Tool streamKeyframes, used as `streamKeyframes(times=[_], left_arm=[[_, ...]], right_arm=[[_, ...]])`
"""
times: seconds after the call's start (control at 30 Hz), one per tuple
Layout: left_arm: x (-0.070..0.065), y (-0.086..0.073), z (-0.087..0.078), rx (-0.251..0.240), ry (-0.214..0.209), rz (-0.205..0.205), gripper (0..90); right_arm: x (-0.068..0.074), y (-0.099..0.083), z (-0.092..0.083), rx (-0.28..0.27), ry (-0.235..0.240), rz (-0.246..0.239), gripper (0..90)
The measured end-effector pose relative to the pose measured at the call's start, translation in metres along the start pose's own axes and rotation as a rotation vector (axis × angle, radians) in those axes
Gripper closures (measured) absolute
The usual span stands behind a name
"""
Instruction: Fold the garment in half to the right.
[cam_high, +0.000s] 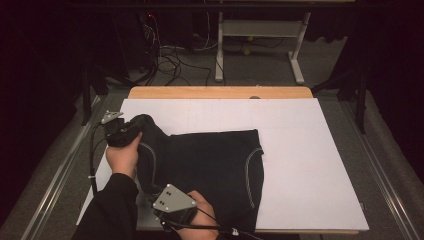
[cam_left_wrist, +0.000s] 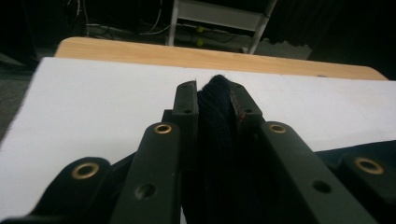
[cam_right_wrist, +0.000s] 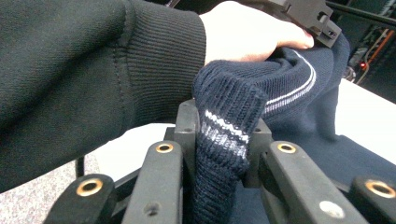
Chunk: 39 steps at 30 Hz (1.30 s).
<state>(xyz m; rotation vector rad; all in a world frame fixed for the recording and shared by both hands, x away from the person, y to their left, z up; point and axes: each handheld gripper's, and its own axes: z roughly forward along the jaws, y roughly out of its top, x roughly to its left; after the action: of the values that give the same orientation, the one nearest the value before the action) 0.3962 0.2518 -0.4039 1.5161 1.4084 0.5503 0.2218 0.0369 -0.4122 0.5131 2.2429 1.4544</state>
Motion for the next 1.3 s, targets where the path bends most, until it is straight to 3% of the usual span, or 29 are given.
streamKeyframes(times=[0.27, 0.67, 0.8, 1.13, 1.3], left_arm=[[-0.046, 0.004, 0.021, 0.021, -0.050, 0.067, 72.7], [-0.106, 0.004, 0.052, 0.040, -0.068, 0.113, 72.7], [-0.129, 0.006, 0.061, 0.044, -0.080, 0.152, 72.7], [-0.167, 0.000, 0.088, 0.097, -0.075, 0.181, 72.5], [-0.177, -0.005, 0.098, 0.118, -0.074, 0.185, 72.5]], right_arm=[[-0.016, -0.015, -0.031, -0.015, -0.041, 0.015, 74.4], [-0.047, -0.044, -0.074, -0.018, -0.124, 0.051, 74.3], [-0.053, -0.052, -0.086, -0.018, -0.144, 0.058, 74.3], [-0.070, -0.078, -0.111, 0.015, -0.199, 0.095, 73.8], [-0.076, -0.086, -0.118, 0.031, -0.216, 0.098, 73.1]])
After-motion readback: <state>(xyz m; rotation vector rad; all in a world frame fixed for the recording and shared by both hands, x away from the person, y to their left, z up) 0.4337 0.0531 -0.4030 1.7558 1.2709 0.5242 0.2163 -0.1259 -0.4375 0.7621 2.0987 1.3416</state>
